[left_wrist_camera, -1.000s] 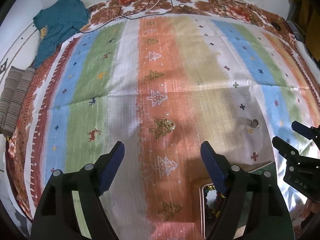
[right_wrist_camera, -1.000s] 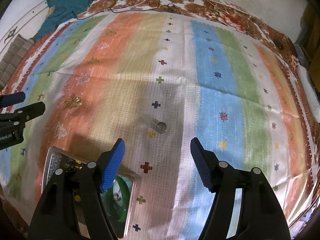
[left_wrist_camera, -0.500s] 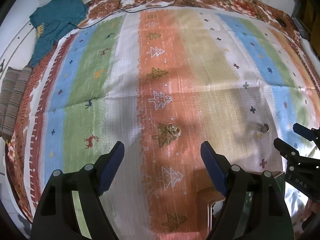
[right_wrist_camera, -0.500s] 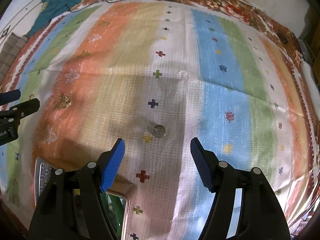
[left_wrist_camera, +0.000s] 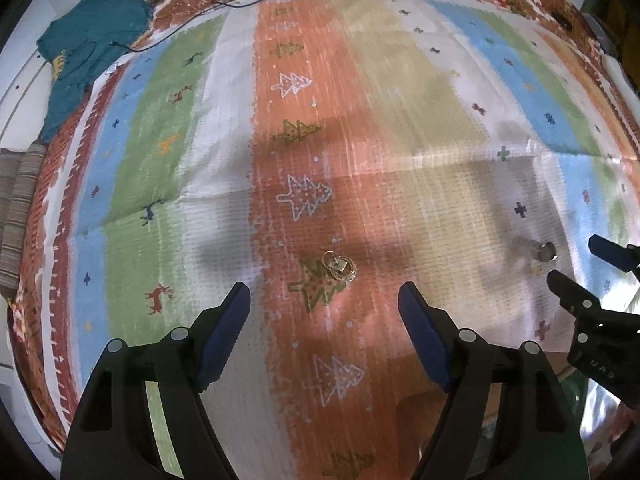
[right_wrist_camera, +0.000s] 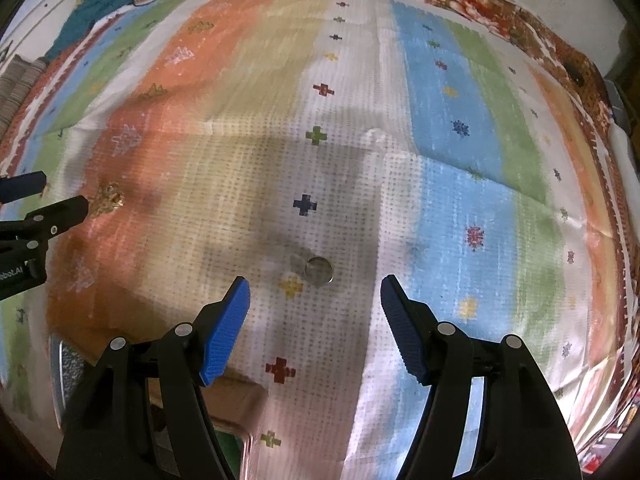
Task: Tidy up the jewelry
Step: 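Move the left tool to the small gold charm while the right tool approaches the silver ring, then close the left tool on the gold charm while the right tool grips the silver ring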
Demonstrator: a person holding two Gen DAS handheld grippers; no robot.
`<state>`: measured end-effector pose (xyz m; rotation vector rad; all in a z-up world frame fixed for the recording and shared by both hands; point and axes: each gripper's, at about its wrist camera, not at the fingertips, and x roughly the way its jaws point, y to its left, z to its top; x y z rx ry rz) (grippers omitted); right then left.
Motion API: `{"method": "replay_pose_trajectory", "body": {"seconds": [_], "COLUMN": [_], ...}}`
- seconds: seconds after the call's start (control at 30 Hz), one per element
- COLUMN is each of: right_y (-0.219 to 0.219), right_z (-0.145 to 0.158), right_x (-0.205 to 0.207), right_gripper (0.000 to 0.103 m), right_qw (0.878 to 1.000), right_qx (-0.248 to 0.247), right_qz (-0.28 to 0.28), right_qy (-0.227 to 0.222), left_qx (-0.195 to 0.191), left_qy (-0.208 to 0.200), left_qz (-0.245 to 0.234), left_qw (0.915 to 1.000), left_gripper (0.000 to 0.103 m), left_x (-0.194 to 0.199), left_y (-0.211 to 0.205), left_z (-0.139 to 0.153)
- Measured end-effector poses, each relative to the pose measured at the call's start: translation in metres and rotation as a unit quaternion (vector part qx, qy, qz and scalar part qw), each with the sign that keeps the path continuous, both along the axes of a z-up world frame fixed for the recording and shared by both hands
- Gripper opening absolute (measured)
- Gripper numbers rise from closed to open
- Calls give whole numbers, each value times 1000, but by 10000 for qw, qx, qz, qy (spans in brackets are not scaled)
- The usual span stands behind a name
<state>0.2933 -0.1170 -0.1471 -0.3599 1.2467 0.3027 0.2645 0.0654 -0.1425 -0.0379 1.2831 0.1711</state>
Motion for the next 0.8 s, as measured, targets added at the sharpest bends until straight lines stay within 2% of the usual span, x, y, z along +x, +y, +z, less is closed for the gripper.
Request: {"method": "replay_pose_trajectory", "body": {"seconds": [0.23, 0.27, 0.33, 0.43, 0.6, 0.67, 0.73, 0.8], "right_y": [1, 1, 1, 1, 2, 5, 7, 13], "right_z": [-12, -12, -18, -24, -27, -27, -28, -28], "right_x": [12, 13, 15, 17, 21, 21, 21, 22], "right_gripper": [67, 66, 57, 54, 46, 42, 32, 27], "right_qw": [9999, 9999, 9997, 9994, 9993, 9993, 9992, 9991], "right_qx": [-36, -34, -2, 8, 9, 7, 22, 7], "right_qz": [-63, -65, -80, -86, -72, -32, 12, 49], "right_qy": [104, 117, 231, 332, 360, 383, 407, 419], "left_qx": [48, 33, 36, -3, -104, -46, -35, -61], "left_qy": [229, 260, 311, 351, 437, 523, 534, 517], "left_qz": [-64, -107, -148, -123, -204, -284, -342, -394], "left_qw": [9997, 9996, 9994, 9993, 9988, 9982, 9980, 9979], "left_gripper": [61, 59, 59, 58, 50, 40, 35, 23], "left_x": [12, 13, 16, 21, 27, 29, 30, 32], "left_y": [4, 3, 3, 6, 5, 3, 1, 0], "left_z": [-19, -21, -25, -30, -39, -45, -48, -48]}}
